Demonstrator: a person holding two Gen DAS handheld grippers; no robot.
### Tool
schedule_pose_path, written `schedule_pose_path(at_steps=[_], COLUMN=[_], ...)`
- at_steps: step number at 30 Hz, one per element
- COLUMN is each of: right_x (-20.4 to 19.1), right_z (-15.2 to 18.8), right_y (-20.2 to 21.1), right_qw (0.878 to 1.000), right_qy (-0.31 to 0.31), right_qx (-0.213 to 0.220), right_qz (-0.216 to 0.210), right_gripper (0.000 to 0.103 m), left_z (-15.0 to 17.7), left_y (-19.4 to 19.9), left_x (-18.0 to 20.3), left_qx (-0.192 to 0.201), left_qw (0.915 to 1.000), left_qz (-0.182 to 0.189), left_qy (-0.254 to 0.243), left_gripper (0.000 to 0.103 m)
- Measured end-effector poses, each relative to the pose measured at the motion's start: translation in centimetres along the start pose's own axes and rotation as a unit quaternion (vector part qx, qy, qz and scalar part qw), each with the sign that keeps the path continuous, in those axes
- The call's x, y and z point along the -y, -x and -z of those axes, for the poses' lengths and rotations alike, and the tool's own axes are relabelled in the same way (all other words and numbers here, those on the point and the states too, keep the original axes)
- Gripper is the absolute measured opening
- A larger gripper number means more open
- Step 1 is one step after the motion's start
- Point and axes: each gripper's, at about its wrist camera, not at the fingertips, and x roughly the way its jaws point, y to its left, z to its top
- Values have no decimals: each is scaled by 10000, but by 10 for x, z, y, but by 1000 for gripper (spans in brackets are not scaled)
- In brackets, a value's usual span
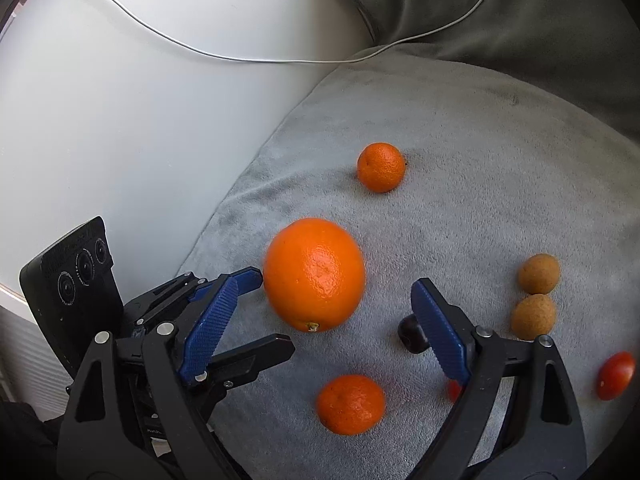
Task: Organize fruits
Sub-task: 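Move the right tool to the large orange and close on it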
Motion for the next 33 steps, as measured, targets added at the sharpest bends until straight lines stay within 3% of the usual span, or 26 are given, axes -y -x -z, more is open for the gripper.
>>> schedule_pose_path(at_steps=[7,17,27,33], right_x=[1,5,7,5], right_z=[-9,-12,-13,-12], right_y=[-18,-30,-42,-41], right_qw=[9997,9988,9983,9986], right_qy=[-144,-294,-342,-304], right_qx=[-139,-259,-343,-323], right_qz=[-166,-303,-321,-286], right_gripper=[91,83,69,68], left_z=[-2,-3,-3,-2], left_y=[-4,-7,-9,-9], left_x=[-4,-2,-8,-7], left_qx=[-44,-60,-105,-75], left_qw=[10000,10000,9998,9999], left_qz=[-18,42,126,114], left_qy=[13,24,138,96], left_gripper=[72,72,72,68])
